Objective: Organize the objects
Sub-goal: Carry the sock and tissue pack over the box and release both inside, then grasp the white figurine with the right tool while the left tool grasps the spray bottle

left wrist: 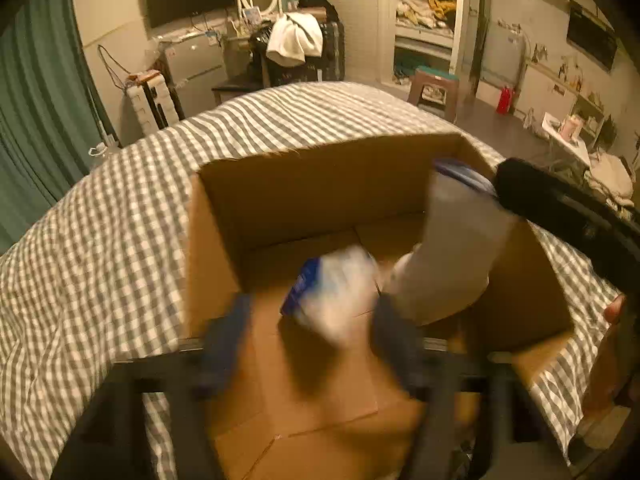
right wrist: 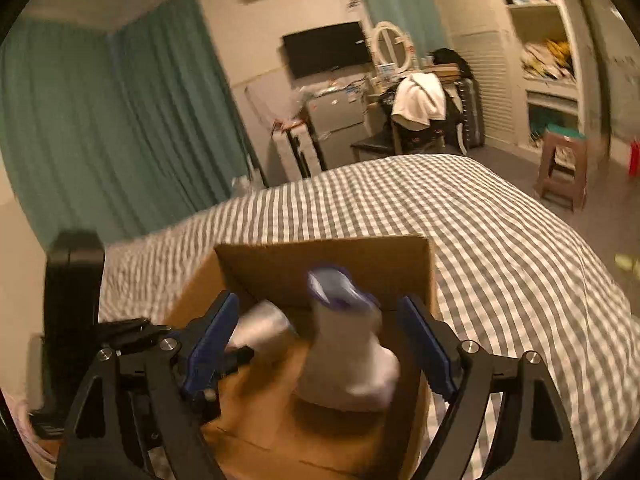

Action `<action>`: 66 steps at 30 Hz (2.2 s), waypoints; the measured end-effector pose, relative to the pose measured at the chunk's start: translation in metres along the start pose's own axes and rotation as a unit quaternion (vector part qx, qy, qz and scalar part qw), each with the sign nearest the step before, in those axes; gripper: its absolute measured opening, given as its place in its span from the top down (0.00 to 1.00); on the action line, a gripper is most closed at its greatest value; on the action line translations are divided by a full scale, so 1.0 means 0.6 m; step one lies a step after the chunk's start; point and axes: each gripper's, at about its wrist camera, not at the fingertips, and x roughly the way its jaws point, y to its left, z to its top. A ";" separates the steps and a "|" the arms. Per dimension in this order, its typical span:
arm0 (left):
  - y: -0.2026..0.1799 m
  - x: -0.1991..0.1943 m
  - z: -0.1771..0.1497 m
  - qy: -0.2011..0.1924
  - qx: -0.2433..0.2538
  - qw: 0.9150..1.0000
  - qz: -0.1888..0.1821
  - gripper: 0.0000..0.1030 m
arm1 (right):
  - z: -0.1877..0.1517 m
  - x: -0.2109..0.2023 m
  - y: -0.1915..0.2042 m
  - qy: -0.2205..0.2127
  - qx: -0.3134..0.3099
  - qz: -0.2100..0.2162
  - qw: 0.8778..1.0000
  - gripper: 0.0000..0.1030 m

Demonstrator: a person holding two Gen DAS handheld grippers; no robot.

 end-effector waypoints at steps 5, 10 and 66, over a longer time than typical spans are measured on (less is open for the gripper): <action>0.031 -0.080 -0.016 -0.017 -0.038 0.998 -0.037 0.09 | 0.001 -0.073 0.002 -0.004 0.008 -0.011 1.000 0.18; 0.078 -0.173 -0.020 -0.041 -0.069 0.996 -0.035 0.08 | -0.002 -0.200 0.026 -0.010 -0.028 -0.070 0.997 0.11; -0.064 0.012 -0.253 -0.002 0.055 0.998 0.027 0.08 | -0.249 -0.034 -0.016 0.192 0.011 -0.125 0.973 0.32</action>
